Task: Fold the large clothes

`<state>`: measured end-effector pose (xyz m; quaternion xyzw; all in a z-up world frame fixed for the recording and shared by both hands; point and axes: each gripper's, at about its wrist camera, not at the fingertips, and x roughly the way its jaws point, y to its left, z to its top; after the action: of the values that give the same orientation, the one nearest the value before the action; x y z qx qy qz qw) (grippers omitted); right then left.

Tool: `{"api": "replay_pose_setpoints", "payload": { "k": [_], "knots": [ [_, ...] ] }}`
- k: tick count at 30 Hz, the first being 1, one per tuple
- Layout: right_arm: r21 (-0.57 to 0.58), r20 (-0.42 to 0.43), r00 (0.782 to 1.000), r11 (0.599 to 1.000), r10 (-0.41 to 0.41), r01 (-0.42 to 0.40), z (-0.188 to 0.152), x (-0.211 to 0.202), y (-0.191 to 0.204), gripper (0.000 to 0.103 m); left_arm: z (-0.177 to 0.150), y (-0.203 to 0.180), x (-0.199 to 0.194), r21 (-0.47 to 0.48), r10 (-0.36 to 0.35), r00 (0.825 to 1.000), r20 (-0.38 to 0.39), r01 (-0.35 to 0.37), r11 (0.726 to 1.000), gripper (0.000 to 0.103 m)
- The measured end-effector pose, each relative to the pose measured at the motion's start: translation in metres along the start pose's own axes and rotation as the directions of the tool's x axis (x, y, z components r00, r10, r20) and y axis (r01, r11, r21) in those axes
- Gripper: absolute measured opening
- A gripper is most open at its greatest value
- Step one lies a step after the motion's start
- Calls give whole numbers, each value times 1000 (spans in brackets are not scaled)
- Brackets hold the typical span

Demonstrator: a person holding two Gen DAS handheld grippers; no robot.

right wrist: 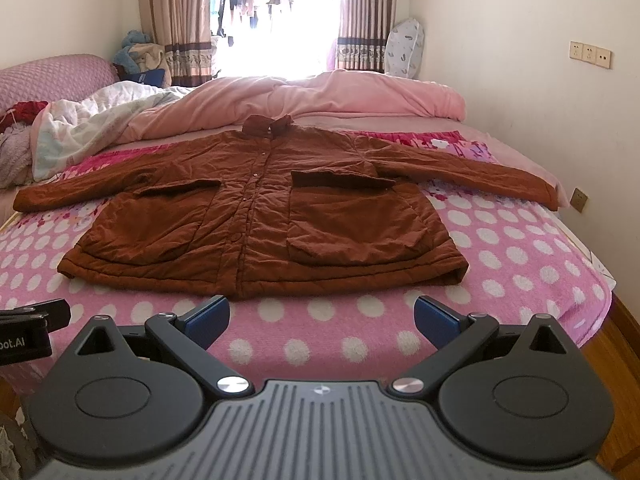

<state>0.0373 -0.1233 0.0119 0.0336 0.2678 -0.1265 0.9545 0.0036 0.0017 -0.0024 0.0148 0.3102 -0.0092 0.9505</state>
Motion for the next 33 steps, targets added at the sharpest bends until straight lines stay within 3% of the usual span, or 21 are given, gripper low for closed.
{"api": "replay_pose_setpoints", "payload": {
  "k": [33],
  "knots": [
    [0,-6,1000,1000,6,-6,0,3,-1,103,1,2,6,-15,-8,1000,-2,8,1000,103]
  ]
}}
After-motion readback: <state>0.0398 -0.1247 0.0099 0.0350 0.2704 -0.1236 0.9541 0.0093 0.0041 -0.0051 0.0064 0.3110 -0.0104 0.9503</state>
